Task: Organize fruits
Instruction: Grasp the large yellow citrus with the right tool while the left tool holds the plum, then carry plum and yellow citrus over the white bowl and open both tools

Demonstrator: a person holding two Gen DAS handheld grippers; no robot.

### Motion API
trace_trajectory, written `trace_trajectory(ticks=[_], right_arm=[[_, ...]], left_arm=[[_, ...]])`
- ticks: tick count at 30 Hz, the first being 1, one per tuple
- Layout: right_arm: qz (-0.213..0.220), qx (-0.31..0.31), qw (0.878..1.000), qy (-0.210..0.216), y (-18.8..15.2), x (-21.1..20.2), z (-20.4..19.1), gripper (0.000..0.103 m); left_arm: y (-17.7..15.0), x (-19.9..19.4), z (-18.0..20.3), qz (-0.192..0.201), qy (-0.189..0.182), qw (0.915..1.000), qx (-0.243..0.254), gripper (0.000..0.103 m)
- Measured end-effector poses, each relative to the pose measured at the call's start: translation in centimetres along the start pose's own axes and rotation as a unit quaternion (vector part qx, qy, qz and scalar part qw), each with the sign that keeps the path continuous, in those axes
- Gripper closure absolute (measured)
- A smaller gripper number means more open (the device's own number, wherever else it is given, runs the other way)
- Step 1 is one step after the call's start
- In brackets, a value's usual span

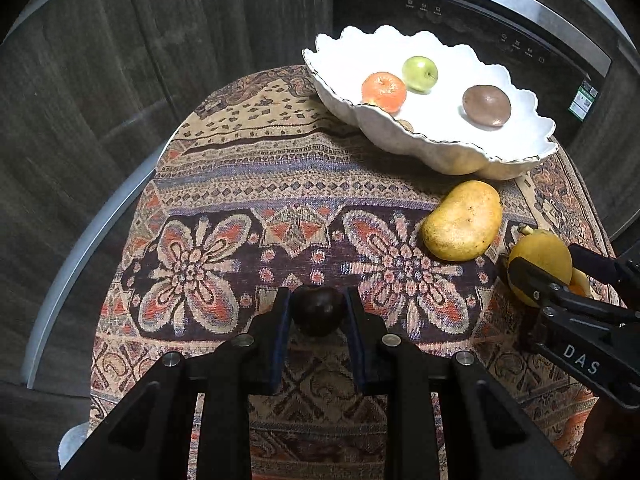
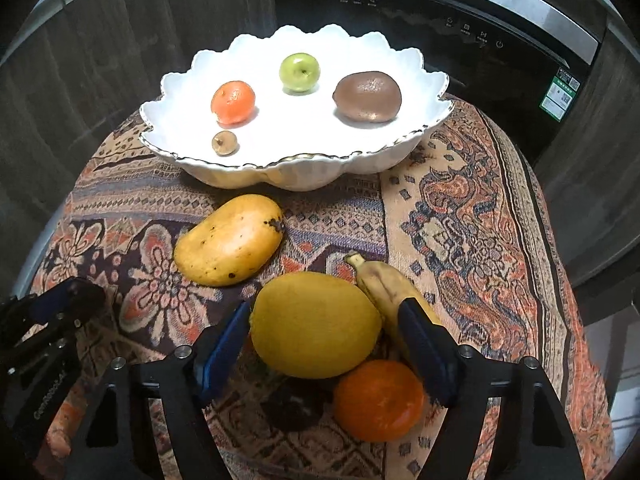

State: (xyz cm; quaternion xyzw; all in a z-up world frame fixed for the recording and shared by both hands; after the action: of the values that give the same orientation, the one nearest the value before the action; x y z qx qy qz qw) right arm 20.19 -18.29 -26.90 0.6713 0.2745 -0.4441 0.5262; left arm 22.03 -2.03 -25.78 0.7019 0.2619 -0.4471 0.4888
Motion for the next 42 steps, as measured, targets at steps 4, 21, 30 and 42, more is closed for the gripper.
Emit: trace_trajectory(ticks=[4,21,30,42], right_arm=[[0.002,-0.02,1.0,-0.006,-0.2,0.1,-0.5,0.034],[0.015,-0.004,1.0,0.023,0.3,-1.5,0.1,0.042],[0.045,0.006,0.998,0.037,1.8,-4.2,0.6,0.042],[0.077,0.019,0.996,0.047,4.5,-7.4,1.6,0.042]], left_arm=[[0.0,0.1,-0.1,-0.002,0.001,1.0,-0.002,0.077],[1.2,-1.7,0.6,0.018,0.001,0.9998,0.008,0.077],[2.6,-3.5,1.3,0.036,-0.002,0.9992,0.015,0.077],[6.7,-6.4,2.1,0.069,0.0,0.9971,0.03,0.077]])
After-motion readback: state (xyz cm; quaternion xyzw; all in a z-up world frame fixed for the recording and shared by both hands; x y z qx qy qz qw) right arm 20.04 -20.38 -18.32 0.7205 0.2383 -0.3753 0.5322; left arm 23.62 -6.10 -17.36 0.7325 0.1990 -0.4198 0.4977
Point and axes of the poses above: each gripper's, at about its wrist camera, not at the fingertips, and x roughly the way its jaws point, z to its right, y to its top, the point moved 5 cm from there along x, roughly the way its jaws point, and after that the axes turned 12 degrees about x, right-handed, at the moved point
